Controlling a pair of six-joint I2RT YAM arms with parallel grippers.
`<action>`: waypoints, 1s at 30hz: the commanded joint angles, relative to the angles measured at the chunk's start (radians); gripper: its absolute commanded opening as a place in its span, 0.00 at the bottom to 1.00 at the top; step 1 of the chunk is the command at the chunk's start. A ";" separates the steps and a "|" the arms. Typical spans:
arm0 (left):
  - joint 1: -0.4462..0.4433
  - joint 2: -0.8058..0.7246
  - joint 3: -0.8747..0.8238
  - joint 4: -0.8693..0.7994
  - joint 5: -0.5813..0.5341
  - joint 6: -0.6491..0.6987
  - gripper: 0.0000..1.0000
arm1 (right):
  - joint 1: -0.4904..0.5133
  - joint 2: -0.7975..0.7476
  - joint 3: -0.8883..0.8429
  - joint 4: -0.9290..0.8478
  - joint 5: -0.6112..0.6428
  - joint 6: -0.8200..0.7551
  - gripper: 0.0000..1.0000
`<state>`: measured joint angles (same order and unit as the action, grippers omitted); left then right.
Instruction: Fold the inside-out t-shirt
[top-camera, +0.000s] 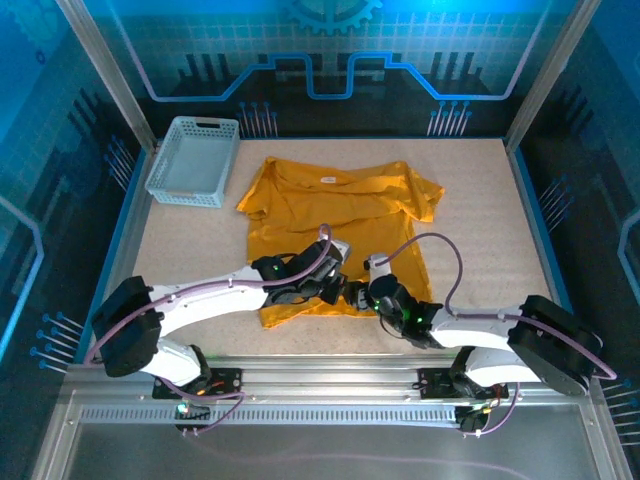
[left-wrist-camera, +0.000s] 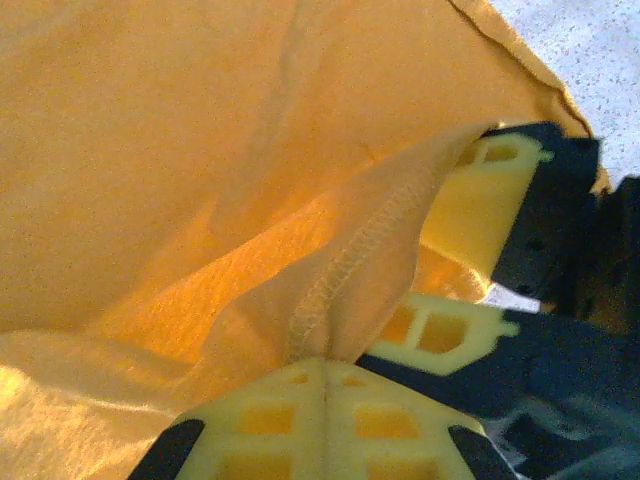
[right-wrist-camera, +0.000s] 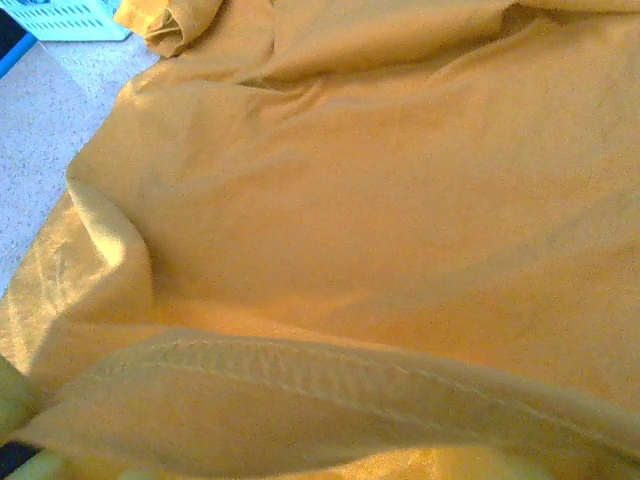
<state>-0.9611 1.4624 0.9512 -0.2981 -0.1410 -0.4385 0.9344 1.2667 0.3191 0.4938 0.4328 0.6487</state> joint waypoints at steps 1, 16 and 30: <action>-0.002 -0.022 -0.045 0.036 0.070 0.021 0.07 | -0.017 -0.022 0.019 0.105 -0.024 -0.025 0.56; -0.004 -0.028 -0.167 0.109 -0.031 0.057 0.75 | -0.040 0.030 0.035 0.117 -0.058 -0.029 0.57; -0.008 0.209 -0.040 0.102 -0.187 0.085 0.86 | -0.061 -0.101 0.002 0.010 -0.022 -0.004 0.58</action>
<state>-0.9714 1.6344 0.8570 -0.2001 -0.2604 -0.3656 0.8783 1.2415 0.3206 0.4927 0.4026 0.6243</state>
